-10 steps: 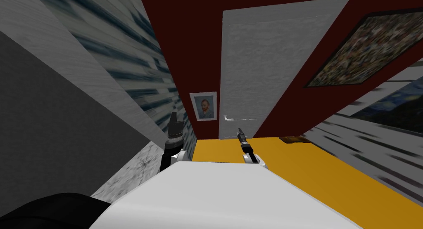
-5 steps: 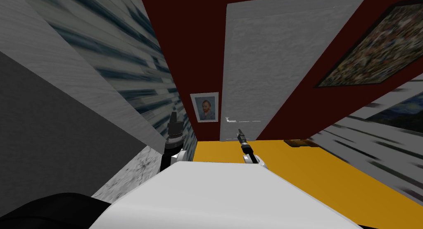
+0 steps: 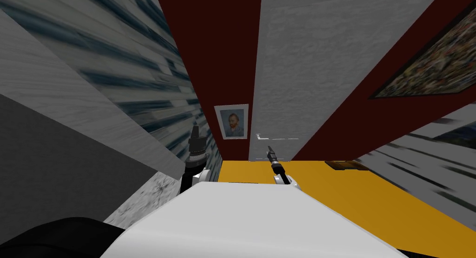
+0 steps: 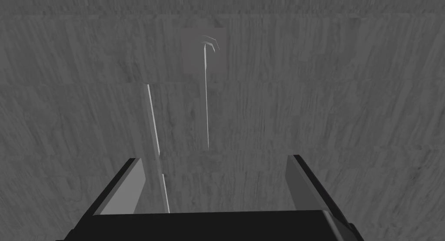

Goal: Pull the door open

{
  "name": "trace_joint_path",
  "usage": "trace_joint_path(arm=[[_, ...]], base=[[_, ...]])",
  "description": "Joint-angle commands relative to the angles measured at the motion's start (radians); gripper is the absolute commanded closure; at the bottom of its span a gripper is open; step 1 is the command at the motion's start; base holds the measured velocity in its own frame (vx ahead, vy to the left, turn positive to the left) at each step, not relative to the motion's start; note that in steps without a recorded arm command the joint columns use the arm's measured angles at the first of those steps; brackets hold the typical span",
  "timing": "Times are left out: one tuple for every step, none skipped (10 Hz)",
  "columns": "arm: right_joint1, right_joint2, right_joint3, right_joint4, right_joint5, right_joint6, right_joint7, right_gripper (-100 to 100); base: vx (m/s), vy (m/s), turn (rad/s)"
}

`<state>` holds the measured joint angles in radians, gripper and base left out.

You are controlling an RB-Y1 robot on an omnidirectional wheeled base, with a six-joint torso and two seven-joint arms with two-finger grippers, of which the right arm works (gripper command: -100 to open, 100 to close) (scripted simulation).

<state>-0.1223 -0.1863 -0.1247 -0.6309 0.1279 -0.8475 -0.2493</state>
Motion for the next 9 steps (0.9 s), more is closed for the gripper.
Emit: trace_joint_path(arm=[[-0.013,-0.002,-0.003,0.035,0.004,-0.012,-0.005,-100],[-0.020,-0.003,-0.005,0.054,0.006,-0.018,-0.008,-100],[-0.029,-0.005,-0.007,0.079,0.009,-0.025,-0.012,-100],[-0.027,-0.004,-0.006,0.069,0.006,-0.022,-0.008,-100],[-0.018,-0.019,-0.028,0.083,-0.009,-0.029,-0.009,-100],[-0.018,-0.019,-0.028,0.063,-0.009,-0.029,-0.009,-100],[-0.018,-0.019,-0.028,0.080,-0.009,-0.029,-0.009,-100],[-0.015,-0.025,-0.036,0.087,-0.014,-0.032,-0.010,-100],[-0.007,-0.037,-0.054,0.097,-0.027,-0.037,-0.010,-100]], base=[[0.082,0.020,0.020],[0.088,0.018,0.026],[0.111,0.017,0.038],[0.052,0.007,0.009],[0.067,0.028,0.220],[0.070,0.018,0.114],[0.028,0.001,-0.013],[0.022,0.002,0.072],[0.075,0.004,0.268]])
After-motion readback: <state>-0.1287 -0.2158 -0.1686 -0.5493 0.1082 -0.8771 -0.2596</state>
